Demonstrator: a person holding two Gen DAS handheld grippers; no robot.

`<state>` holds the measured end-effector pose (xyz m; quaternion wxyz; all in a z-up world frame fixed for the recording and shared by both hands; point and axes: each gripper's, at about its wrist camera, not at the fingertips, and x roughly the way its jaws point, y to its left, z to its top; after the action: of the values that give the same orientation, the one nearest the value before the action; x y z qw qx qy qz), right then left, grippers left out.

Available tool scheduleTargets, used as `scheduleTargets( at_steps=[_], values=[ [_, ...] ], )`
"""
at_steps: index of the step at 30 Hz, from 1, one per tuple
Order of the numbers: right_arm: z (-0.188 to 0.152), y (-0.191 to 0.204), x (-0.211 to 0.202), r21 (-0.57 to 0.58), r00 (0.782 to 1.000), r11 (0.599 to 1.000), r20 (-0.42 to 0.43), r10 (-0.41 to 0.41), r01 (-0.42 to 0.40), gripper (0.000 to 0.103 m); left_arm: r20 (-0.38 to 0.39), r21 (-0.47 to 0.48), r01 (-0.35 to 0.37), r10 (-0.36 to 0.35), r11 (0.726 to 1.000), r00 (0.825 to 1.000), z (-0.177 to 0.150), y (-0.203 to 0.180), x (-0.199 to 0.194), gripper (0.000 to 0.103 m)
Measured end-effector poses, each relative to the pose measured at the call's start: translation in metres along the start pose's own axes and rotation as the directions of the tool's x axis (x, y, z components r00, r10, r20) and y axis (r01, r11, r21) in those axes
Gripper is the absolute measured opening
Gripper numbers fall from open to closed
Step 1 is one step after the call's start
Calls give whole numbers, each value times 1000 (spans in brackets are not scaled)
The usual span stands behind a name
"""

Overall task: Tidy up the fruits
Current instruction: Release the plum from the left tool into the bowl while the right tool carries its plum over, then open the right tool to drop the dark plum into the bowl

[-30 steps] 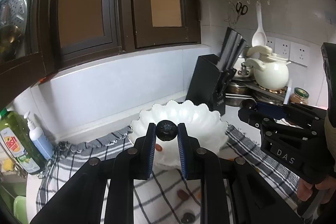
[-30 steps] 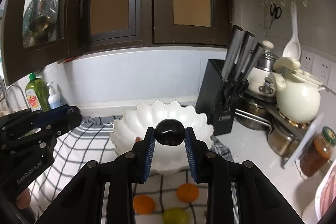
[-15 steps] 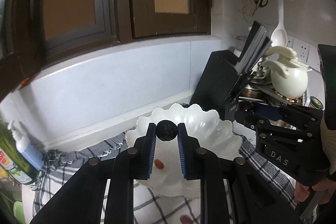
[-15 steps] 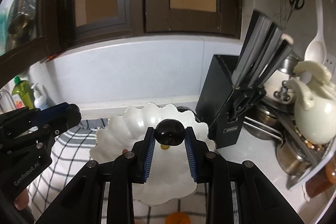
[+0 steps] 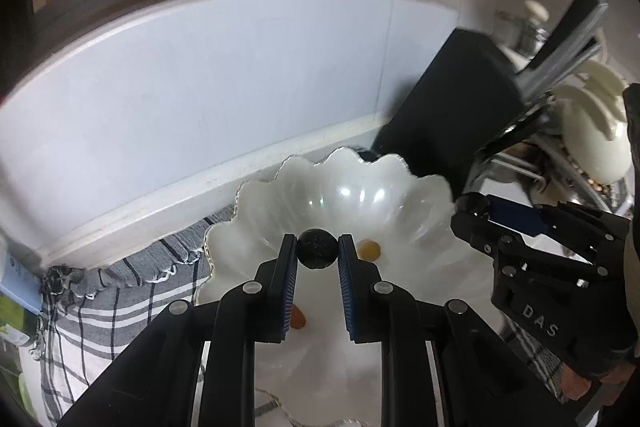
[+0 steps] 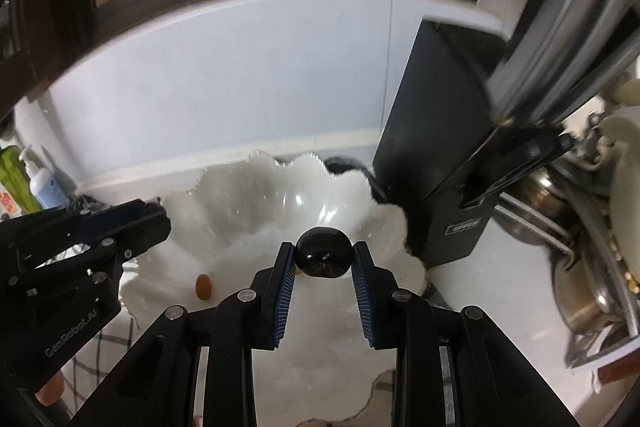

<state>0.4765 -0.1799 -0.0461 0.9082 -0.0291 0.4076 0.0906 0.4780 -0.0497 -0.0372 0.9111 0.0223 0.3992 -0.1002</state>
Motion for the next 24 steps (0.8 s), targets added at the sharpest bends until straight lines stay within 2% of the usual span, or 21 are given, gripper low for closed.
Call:
scheduleTargets(
  at_steps=[9, 19, 21, 23, 24],
  values=[
    [0, -8, 45, 10, 992, 1000, -122, 0, 1, 30, -118, 18, -3, 5, 1000, 993, 6, 1, 47, 21],
    [1, -14, 66, 35, 983, 999, -185, 16, -10, 30, -210, 7, 6, -4, 1000, 978, 6, -2, 76, 22],
    [0, -15, 68, 37, 981, 999, -192, 19, -12, 31, -216, 15, 6, -3, 1000, 976, 5, -2, 77, 23],
    [-1, -15, 68, 41, 980, 999, -197, 20, -12, 31, -213, 18, -5, 8, 1000, 977, 5, -2, 76, 33],
    [-1, -15, 68, 42, 980, 999, -199, 21, -13, 34, -210, 18, -7, 10, 1000, 978, 5, -2, 75, 34]
  ],
)
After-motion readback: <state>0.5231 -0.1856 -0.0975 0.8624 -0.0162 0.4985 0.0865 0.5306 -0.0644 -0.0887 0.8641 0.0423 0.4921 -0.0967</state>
